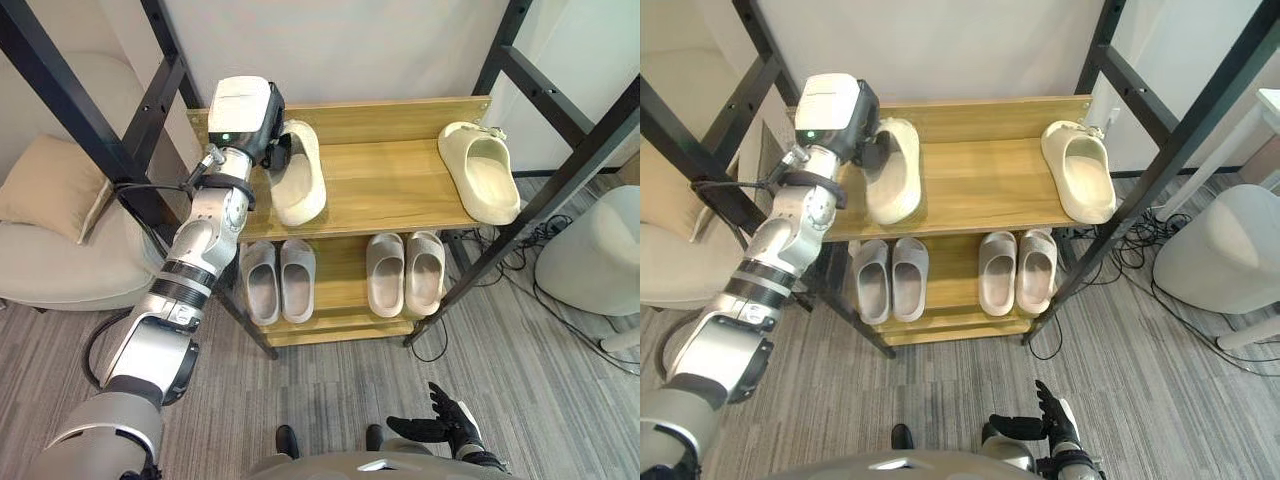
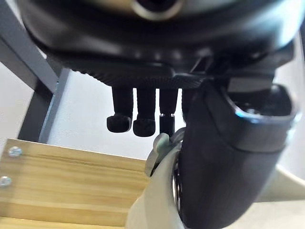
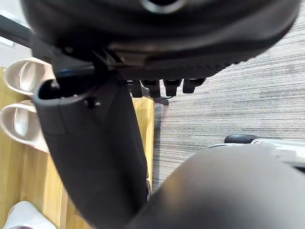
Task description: Organize the slippers on the shoe rack
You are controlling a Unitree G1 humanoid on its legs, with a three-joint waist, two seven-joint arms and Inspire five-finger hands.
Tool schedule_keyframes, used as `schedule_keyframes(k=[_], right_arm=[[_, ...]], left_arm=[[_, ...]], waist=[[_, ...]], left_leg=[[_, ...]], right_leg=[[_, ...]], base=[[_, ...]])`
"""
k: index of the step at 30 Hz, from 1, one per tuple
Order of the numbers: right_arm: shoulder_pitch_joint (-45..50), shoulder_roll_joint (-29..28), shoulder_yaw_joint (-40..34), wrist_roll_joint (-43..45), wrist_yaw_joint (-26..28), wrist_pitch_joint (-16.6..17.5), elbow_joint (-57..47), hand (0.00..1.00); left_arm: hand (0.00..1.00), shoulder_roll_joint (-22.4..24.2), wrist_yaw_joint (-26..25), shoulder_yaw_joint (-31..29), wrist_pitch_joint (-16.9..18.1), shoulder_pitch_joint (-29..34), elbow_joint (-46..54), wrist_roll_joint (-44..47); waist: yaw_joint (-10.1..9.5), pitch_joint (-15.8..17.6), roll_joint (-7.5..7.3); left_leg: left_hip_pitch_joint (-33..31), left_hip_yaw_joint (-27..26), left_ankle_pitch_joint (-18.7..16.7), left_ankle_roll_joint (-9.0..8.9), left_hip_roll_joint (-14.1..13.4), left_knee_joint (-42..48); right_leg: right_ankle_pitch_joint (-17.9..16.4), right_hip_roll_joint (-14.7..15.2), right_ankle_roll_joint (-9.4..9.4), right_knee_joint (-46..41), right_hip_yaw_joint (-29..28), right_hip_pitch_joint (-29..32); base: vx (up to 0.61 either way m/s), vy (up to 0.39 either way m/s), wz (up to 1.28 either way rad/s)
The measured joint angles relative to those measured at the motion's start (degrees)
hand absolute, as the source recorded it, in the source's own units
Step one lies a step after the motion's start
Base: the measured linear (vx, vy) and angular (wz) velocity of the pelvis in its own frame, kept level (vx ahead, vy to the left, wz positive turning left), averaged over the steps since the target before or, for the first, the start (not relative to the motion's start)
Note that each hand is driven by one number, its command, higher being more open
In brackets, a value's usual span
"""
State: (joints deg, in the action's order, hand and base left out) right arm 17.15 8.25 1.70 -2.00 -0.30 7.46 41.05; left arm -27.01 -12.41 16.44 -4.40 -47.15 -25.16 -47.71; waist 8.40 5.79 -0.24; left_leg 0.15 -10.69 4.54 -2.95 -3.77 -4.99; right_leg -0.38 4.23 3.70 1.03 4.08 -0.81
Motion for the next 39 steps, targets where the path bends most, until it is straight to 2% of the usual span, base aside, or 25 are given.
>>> schedule_keyframes(k=[3, 15, 22, 25, 27, 32, 36, 37, 39], right_arm=[[-0.01, -0.51, -0.59, 1.18, -0.18, -0.01, -0.46, 1.0], [-0.01, -0.42, -1.05, 2.15, -0.38, -0.01, -1.49, 1.0], [-0.09, -0.39, -2.27, 2.46, -0.83, 0.02, -3.16, 1.0], [-0.14, -0.33, -2.32, 3.71, -0.97, 0.06, -3.41, 1.0], [-0.14, -0.49, -2.81, 4.4, -1.28, 0.1, -4.42, 1.0], [-0.13, -0.37, -2.96, 4.44, -1.58, 0.09, -5.28, 1.0], [-0.04, -0.14, -2.99, 4.72, -1.71, 0.11, -6.65, 1.0], [0.04, -0.15, -3.0, 5.25, -1.78, 0.09, -6.65, 1.0], [0.09, -0.17, -2.99, 5.64, -1.93, 0.08, -6.67, 1.0]], left_arm=[[0.0, 0.61, 0.0, 0.02, -0.02, -2.07, -0.42, 1.03], [0.0, 4.35, -0.2, 0.15, -0.98, -5.56, -2.25, 2.31], [0.0, 6.26, -0.54, 0.5, -1.18, -8.36, -3.95, 3.44], [0.0, 7.21, -1.57, 1.21, -1.32, -9.25, -3.99, 3.51], [0.0, 8.56, -2.29, 1.58, -1.32, -11.08, -4.18, 3.55], [0.0, 9.46, -2.88, 4.09, -1.32, -15.74, -4.84, 4.44], [0.0, 9.55, -4.27, 5.0, -1.83, -17.81, -5.54, 4.49], [1.0, 9.5, -4.97, 4.91, -2.43, -17.97, -5.78, 4.5], [1.0, 9.45, -5.06, 4.91, -2.5, -18.1, -6.44, 4.83]], waist=[[1.25, 0.37, 0.12], [1.95, 1.38, 0.98], [3.13, 3.03, 2.41], [3.57, 3.32, 2.68], [4.75, 4.61, 2.98], [5.01, 5.99, 3.43], [5.97, 6.55, 4.27], [5.87, 6.65, 4.46], [5.66, 6.69, 4.5]], left_leg=[[-0.02, -0.73, -0.08, -0.02, 0.03, 0.0], [-1.04, -1.23, -0.13, 0.0, 0.1, 0.0], [-1.5, -1.68, -0.09, 0.06, 0.55, 0.0], [-2.62, -2.88, -0.12, 0.09, 0.61, 0.0], [-3.09, -3.27, -0.04, 0.21, 0.9, 0.01], [-3.48, -4.41, -0.05, 0.21, 0.95, 0.01], [-3.99, -4.46, -0.04, 0.2, 0.88, 0.01], [-3.99, -4.46, -0.04, 0.2, 0.8, 0.01], [-4.01, -4.46, -0.05, 0.2, 0.67, 0.01]], right_leg=[[0.24, 0.05, 0.1, 0.06, -0.77, 0.43], [0.59, 0.12, 0.24, 0.05, -1.24, 1.73], [0.86, 0.58, 0.58, 0.03, -1.78, 2.47], [1.29, 0.63, 0.68, -0.12, -3.0, 4.22], [1.57, 0.88, 0.87, -0.09, -3.51, 4.87], [1.82, 0.9, 1.01, -0.54, -6.02, 6.7], [1.85, 0.85, 1.04, -1.56, -7.99, 8.43], [1.84, 0.8, 1.04, -1.82, -8.18, 8.66], [1.83, 0.78, 1.03, -1.95, -8.06, 8.75]], base=[[-0.03, 0.012, -0.12], [0.0, 0.001, -0.02], [-0.01, 0.007, -0.03], [-0.01, 0.011, -0.17], [0.0, 0.019, -0.15], [0.01, 0.006, -0.26], [0.02, -0.005, -0.24], [0.01, 0.004, -0.07], [-0.01, 0.006, 0.02]])
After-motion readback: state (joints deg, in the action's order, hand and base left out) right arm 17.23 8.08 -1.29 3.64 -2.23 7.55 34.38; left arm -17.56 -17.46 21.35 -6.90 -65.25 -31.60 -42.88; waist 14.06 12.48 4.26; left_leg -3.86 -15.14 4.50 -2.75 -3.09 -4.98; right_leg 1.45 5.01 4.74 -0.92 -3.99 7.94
